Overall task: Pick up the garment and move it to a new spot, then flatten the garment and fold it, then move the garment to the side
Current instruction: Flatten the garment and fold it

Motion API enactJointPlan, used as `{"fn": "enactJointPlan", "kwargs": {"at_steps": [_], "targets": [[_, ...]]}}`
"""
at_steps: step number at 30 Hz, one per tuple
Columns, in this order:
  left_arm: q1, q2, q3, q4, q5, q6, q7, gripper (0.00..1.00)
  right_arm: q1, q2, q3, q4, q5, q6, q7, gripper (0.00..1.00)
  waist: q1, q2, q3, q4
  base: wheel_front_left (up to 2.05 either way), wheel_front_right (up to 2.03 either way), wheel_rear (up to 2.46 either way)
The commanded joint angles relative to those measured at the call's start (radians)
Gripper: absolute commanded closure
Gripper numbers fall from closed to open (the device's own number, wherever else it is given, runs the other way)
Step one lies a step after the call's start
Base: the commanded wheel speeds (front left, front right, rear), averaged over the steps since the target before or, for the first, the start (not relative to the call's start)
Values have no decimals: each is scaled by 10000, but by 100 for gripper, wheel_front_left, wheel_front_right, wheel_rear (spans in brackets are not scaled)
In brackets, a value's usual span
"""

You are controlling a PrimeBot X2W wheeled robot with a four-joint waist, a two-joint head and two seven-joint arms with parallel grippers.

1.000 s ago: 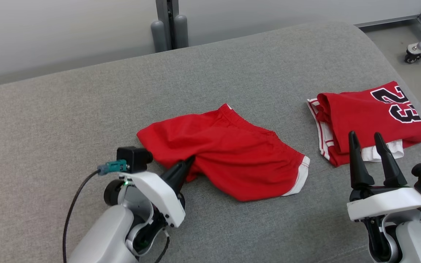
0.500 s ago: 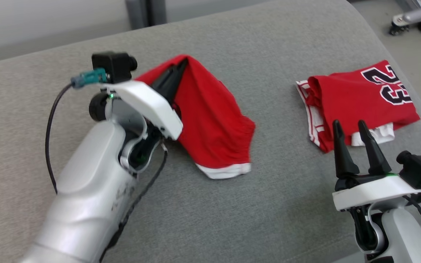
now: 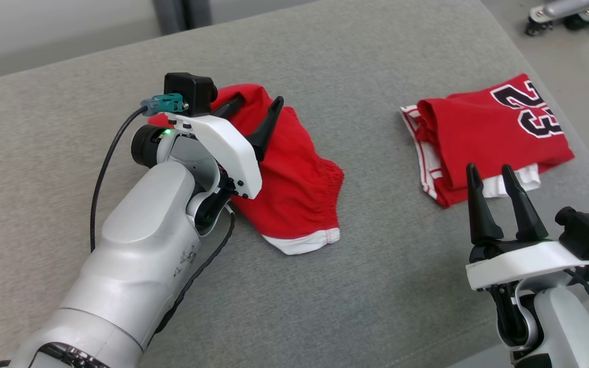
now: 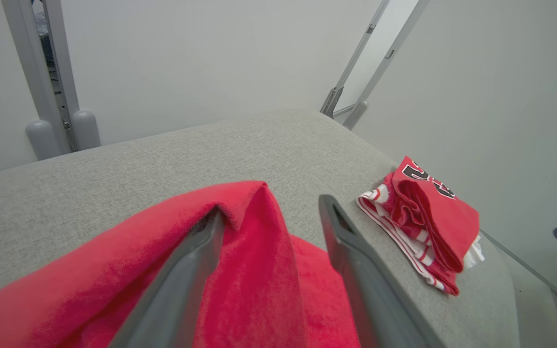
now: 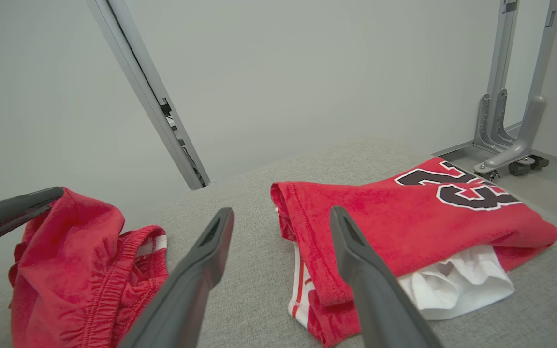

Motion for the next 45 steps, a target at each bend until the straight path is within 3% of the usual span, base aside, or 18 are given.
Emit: {"fn": "enactJointPlan", "kwargs": {"at_steps": [1,7,13,17,21,30,32,33,34,35,36,42,45], "targets": [[-58,52,-63,27,-85,-30,-101,0,80,-99,-57,17,-39,2,-64,0,0,0,-191,270,0,0,0],[286,95,-345,-164,-414,-60,-566,0,298,-189,-131,81,-129,2,-66,0,0,0,-583,916,0,0,0],[1089,680,-534,-620,-607,-11,-472,0,453,-281,-229,127,-161,2,-65,0,0,0,-879,1158,0,0,0],[1542,1023,-759,-517,-540,370,277,2,447,-296,-194,114,-175,2,-65,0,0,0,-900,1148,0,0,0],[1743,1149,-1033,-552,-565,411,1043,9,379,-277,-114,102,-117,2,-65,0,0,0,-824,994,0,0,0],[1255,1538,-1648,-85,276,888,1231,10,232,-257,-82,86,-78,2,-66,0,0,0,-539,590,0,0,0],[1162,1558,-1774,99,433,923,1192,23,204,-240,-82,96,-70,2,-66,0,0,0,-495,545,0,0,0],[1105,1541,-1825,185,495,947,1144,52,191,-231,-83,103,-68,2,-66,0,0,0,-476,530,0,0,0],[1028,1530,-1885,277,593,964,1107,66,177,-225,-82,114,-70,2,-66,0,0,0,-462,521,0,0,0],[972,1514,-1924,370,625,969,1070,92,169,-221,-88,125,-72,2,-66,0,0,0,-454,517,0,0,0],[935,1487,-1965,472,659,961,1068,100,165,-212,-94,132,-76,2,-66,0,0,0,-453,520,0,0,0],[1061,1385,-1947,552,481,695,787,100,328,-223,-278,225,-170,2,-66,0,0,0,-724,788,0,0,0],[1284,1570,-1829,265,441,816,479,100,461,-253,-297,322,-185,2,-65,0,0,0,-1029,992,0,0,0]]}}
